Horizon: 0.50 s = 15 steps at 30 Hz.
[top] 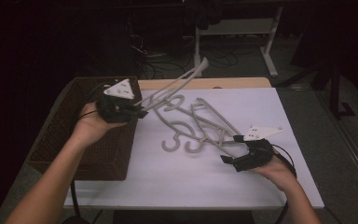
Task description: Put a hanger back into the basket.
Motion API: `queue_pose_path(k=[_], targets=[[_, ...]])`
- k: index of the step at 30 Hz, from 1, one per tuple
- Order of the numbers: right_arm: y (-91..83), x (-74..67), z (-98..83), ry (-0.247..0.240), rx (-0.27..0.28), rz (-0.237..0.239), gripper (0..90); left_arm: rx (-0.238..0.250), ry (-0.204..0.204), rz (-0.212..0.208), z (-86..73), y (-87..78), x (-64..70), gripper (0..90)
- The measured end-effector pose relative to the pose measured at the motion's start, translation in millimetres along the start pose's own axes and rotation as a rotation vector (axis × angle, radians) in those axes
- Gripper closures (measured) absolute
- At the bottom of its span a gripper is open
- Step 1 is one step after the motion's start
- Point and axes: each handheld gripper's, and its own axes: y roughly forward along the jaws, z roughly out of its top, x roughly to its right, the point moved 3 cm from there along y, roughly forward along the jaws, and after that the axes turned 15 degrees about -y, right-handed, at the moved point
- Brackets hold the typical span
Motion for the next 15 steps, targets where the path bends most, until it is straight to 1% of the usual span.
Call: queue_pose_path(k=[2, 5, 6, 9, 10, 13, 15], targets=[[1.1, -0.3, 0.0, -0.002, -0.004, 0.001, 10.8, 0.006, -0.029, 0.023, -12.2, -14.4, -13.7, 82.3], [1.7, 0.5, -0.4, 0.0, -0.005, -0.002, 11.0, 0.008, -0.064, 0.059, -29.1, -30.1, -29.7, 82.3], [1.7, 0.7, -0.5, -0.001, -0.005, -0.003, 11.1, 0.003, -0.077, 0.077, -36.9, -36.4, -36.6, 82.3], [2.6, 1.2, -1.0, -0.001, -0.01, -0.004, 11.3, -0.012, -0.105, 0.12, -54.2, -46.9, -49.9, 82.3], [3.1, 1.2, -1.2, -0.001, -0.012, -0.004, 11.3, -0.016, -0.124, 0.133, -62.0, -50.1, -55.3, 82.3], [4.9, 1.1, -1.5, -0.006, -0.022, -0.005, 11.4, -0.023, -0.162, 0.149, -79.2, -55.4, -65.2, 82.3], [5.5, 0.8, -1.4, -0.007, -0.025, -0.006, 11.4, -0.027, -0.176, 0.158, -87.8, -58.7, -69.1, 82.3]])
